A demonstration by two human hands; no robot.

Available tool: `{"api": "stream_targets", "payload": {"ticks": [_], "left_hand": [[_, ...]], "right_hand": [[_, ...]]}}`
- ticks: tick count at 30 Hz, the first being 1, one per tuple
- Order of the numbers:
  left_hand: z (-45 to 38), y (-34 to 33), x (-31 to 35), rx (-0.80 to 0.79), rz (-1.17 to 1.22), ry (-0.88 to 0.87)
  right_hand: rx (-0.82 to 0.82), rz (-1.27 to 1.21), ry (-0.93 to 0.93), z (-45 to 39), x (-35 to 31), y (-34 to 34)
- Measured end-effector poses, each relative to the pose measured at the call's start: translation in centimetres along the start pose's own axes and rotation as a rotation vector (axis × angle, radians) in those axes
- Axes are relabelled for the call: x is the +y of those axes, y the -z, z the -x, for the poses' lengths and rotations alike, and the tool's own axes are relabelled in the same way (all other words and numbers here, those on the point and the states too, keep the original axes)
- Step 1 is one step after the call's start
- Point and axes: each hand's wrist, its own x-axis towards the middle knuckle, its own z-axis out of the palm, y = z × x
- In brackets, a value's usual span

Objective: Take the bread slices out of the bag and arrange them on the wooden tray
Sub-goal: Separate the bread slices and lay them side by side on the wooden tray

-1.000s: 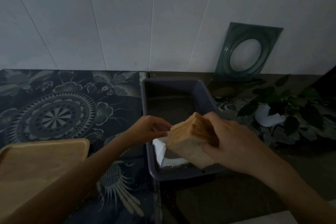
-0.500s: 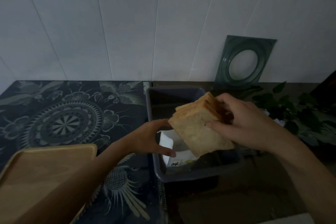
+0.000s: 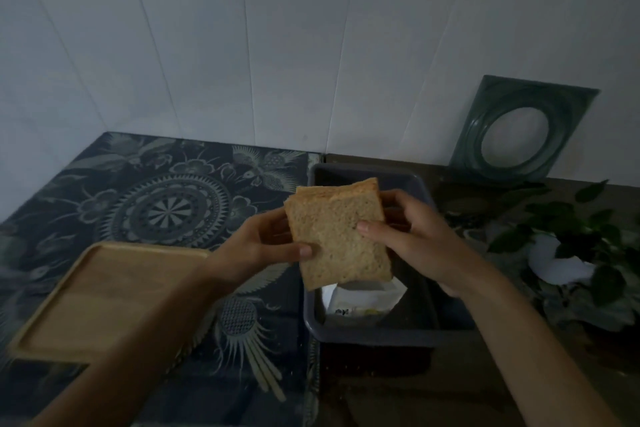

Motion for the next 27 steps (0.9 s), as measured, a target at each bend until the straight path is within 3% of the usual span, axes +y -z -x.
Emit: {"api": "stream_targets", "payload": {"ticks": [12, 19, 27], "left_hand": [[5.5, 6.0, -1.7, 0.231, 0.099, 0.191], [8.4, 13.7, -3.3, 0.358, 0.065, 0.291], [11.2, 24.1, -6.0, 0.376, 0.038, 0.443]], "right_hand": [[-0.145, -0.213, -0.155, -4.3, 2.0, -8.4], [-0.178, -0.279, -0.265, -8.6, 2.5, -16.8], [-0.193, -0.261, -0.369, -13.0, 4.4, -27.9]]}}
